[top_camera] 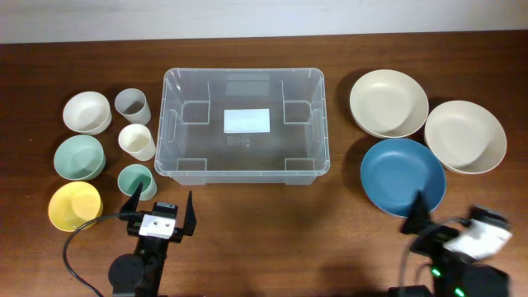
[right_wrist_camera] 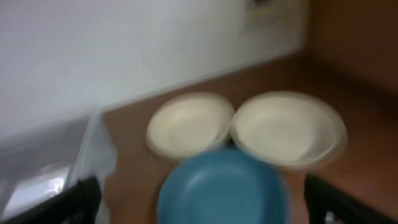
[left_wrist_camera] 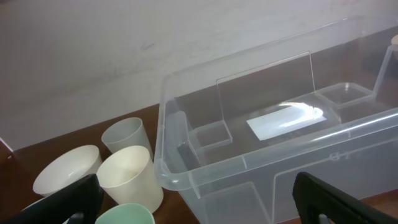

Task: Pack container
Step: 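Move the right gripper over the teal bowl's right rim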

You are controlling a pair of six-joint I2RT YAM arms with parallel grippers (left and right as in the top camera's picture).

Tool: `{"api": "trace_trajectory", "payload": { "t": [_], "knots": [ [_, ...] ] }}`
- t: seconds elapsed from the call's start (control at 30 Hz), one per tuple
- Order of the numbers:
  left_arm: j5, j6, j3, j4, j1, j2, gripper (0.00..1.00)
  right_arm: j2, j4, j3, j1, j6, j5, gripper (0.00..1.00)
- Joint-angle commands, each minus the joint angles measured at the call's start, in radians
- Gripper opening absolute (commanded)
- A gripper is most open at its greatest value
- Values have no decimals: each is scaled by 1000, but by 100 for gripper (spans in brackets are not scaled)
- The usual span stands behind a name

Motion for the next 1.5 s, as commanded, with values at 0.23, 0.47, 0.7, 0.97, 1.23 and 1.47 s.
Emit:
{"api": "trace_trajectory", "payload": {
  "t": [0.23, 0.47, 0.7, 0.97, 1.23, 1.47],
  "knots": [
    [-6, 15, -2, -6, 6, -7, 100, 132, -167, 261, -3, 71, -179, 99],
    [-6, 15, -2, -6, 6, -7, 100, 145, -447, 260, -3, 616, 270, 99],
    [-6, 15, -2, -6, 6, -7, 100, 283, -510, 261, -3, 674, 258, 99],
    [-6, 15, -2, -6, 6, -7, 100, 688, -489, 429, -4, 519, 183, 99],
    [-6, 15, -2, -6, 6, -7, 100, 1003, -495, 616, -4, 315, -27, 99],
    [-6, 15, -2, -6, 6, -7, 100, 1163, -504, 613, -158, 444, -57, 99]
  ]
}}
